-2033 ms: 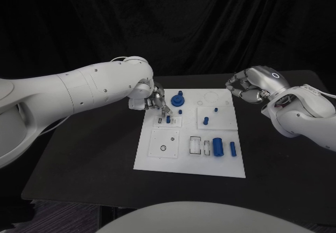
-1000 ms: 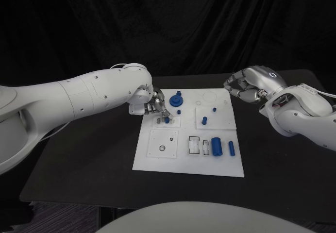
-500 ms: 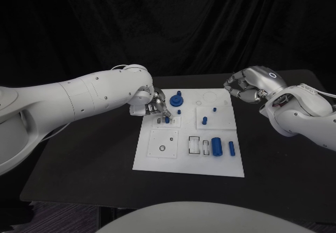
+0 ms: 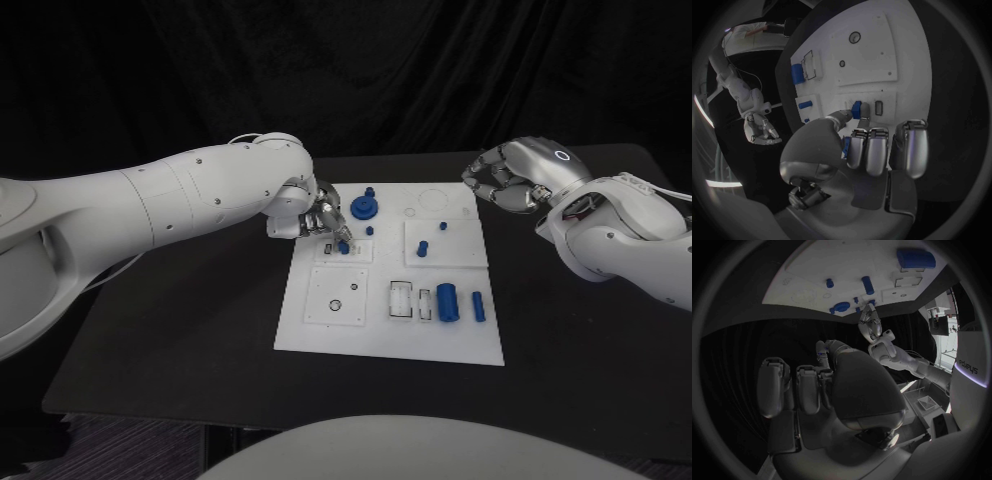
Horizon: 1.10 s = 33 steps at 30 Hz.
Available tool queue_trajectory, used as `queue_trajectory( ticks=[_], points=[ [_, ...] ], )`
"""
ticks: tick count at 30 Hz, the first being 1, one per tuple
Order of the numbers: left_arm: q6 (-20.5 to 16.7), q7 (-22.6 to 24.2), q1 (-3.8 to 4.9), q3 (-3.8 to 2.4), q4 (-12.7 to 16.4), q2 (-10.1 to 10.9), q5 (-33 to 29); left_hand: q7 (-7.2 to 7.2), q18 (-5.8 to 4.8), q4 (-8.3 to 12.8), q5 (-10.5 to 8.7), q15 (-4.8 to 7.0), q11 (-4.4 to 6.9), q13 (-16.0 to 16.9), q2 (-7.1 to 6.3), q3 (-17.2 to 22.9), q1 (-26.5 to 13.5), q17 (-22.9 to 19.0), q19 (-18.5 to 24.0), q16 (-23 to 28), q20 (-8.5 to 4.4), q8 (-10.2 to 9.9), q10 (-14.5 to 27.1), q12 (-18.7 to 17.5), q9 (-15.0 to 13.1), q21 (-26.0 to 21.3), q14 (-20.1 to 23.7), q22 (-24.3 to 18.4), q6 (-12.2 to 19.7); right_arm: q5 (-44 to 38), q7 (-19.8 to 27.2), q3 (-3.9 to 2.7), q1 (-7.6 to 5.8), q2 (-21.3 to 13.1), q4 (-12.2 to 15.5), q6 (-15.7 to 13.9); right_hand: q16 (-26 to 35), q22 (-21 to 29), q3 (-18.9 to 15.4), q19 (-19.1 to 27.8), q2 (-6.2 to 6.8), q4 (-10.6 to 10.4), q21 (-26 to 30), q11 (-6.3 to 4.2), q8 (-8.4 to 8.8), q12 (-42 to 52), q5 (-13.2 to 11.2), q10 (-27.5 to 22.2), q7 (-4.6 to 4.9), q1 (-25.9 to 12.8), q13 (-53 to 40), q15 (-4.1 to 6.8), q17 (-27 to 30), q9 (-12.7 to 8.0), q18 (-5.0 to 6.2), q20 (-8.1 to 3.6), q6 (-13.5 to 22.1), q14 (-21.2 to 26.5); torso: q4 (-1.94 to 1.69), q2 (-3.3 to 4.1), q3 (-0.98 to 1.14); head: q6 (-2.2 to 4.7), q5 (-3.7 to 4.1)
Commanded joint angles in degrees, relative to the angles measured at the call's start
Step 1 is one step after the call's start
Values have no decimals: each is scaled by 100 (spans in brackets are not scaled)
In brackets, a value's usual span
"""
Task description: Assemble the parts on the task board
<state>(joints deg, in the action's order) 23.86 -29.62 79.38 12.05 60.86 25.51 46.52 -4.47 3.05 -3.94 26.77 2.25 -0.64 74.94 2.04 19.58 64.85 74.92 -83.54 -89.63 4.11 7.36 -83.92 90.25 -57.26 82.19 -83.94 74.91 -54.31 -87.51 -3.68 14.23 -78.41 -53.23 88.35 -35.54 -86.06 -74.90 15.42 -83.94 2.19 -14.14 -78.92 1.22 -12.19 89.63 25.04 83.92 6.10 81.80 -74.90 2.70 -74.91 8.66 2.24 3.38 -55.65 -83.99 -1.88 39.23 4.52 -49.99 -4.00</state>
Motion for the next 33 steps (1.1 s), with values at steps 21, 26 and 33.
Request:
queue_trajectory(
  ticks=[21,26,33],
  points=[
    [-1042,538,-34,10,712,595,-6,71,-38,476,-173,46,78,1506,-102,542,-218,1508,81,-37,-28,238,-608,-25,-209,-153,-606,1126,-152,-33,-191,-4,10,-28,-13,154,48,-1137,34,-138,15,5,37,44,26,-41,3,512,21,35,-1404,-35,-1120,-7,51,44,-29,-495,6,-6,3,-1,-33],
    [-1709,588,-33,10,1202,927,-6,92,-34,538,-135,62,96,1506,-113,615,-243,1508,93,-37,-42,300,-608,-25,-260,-174,-606,1124,-194,-33,-190,-4,11,-50,-15,157,59,-1131,36,-131,15,5,56,43,26,-45,2,508,21,34,-1399,-34,-1111,-8,55,44,-30,-492,3,-4,3,-1,-7],
    [-2717,685,-34,11,1851,1363,-5,102,-8,650,-62,82,111,1506,-153,839,-278,1508,165,-37,-65,424,-608,-25,-398,-282,-606,1097,-163,-33,-151,-4,15,-63,-13,135,60,-1132,40,-132,12,7,53,43,25,-47,2,505,20,35,-1396,-34,-1110,-7,55,44,-33,-492,3,8,4,-1,13]
  ],
)
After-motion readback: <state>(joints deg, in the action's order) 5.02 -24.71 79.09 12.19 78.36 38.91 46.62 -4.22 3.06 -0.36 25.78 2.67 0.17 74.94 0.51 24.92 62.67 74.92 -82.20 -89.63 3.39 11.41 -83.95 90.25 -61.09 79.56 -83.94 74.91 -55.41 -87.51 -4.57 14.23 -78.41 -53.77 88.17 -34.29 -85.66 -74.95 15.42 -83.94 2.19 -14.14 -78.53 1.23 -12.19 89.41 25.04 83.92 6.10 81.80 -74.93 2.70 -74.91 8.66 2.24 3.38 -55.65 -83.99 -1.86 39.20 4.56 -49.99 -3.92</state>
